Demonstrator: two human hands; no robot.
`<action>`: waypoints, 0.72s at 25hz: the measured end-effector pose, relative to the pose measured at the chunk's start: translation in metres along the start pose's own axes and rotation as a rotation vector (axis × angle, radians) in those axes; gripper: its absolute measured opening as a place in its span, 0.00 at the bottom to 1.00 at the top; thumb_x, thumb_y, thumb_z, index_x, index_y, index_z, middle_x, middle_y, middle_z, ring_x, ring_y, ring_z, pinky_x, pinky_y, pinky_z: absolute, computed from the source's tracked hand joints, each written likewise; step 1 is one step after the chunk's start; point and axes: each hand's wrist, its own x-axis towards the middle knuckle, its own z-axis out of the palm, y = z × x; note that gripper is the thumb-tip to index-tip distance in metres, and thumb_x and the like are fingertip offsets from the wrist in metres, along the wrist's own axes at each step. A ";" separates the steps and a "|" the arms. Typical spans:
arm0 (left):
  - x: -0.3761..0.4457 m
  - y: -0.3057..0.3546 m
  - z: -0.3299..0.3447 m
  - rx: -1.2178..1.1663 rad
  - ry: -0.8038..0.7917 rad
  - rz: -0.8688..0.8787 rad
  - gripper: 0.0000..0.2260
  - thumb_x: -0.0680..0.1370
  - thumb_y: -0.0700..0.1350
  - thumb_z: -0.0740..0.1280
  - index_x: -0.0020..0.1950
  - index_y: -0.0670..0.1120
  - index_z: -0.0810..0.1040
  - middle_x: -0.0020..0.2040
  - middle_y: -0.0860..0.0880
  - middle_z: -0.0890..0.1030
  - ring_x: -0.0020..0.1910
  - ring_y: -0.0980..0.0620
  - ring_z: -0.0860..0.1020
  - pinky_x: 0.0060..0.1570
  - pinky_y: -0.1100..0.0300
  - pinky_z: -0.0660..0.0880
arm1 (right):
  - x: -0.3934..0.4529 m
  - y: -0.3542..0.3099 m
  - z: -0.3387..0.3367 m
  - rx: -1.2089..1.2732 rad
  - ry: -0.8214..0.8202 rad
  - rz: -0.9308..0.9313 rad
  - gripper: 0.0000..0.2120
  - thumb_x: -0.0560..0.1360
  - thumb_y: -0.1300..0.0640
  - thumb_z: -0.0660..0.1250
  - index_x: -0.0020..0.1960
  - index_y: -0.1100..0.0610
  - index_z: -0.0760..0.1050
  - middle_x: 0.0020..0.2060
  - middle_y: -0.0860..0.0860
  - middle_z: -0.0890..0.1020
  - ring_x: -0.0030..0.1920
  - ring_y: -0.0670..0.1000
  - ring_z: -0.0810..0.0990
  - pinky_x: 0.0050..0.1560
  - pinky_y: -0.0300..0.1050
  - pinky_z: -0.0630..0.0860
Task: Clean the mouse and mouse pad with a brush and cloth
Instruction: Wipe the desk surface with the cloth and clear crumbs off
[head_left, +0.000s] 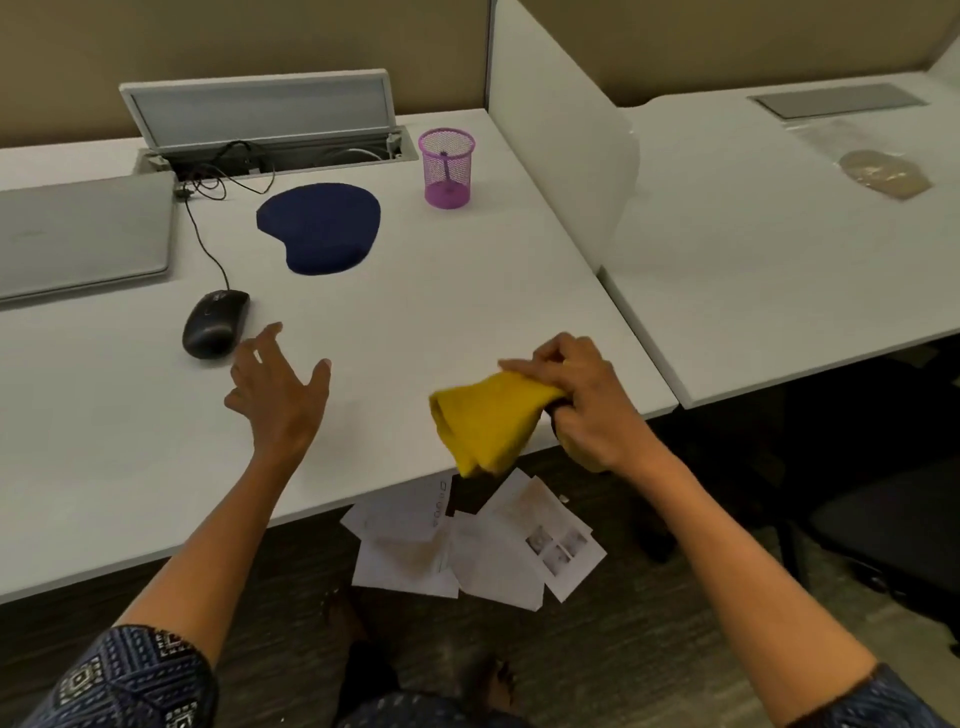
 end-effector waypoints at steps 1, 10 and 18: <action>0.001 -0.001 -0.001 -0.003 0.004 -0.001 0.27 0.75 0.47 0.68 0.71 0.46 0.61 0.72 0.40 0.60 0.70 0.40 0.59 0.66 0.40 0.55 | 0.011 0.001 -0.006 0.033 0.047 0.025 0.28 0.70 0.71 0.61 0.65 0.48 0.73 0.53 0.54 0.72 0.57 0.51 0.67 0.55 0.40 0.63; 0.034 -0.026 -0.019 0.027 0.090 -0.008 0.26 0.74 0.45 0.69 0.68 0.42 0.64 0.68 0.38 0.61 0.66 0.38 0.64 0.64 0.41 0.59 | 0.105 0.047 0.011 -0.333 0.190 0.364 0.19 0.75 0.63 0.62 0.66 0.58 0.70 0.59 0.61 0.69 0.60 0.62 0.68 0.56 0.57 0.70; 0.066 -0.065 -0.033 0.012 0.054 -0.064 0.27 0.74 0.44 0.69 0.69 0.45 0.63 0.68 0.39 0.61 0.66 0.40 0.64 0.64 0.45 0.58 | 0.108 -0.016 0.098 -0.380 -0.158 0.261 0.22 0.72 0.59 0.64 0.65 0.52 0.67 0.59 0.58 0.71 0.58 0.61 0.69 0.56 0.57 0.69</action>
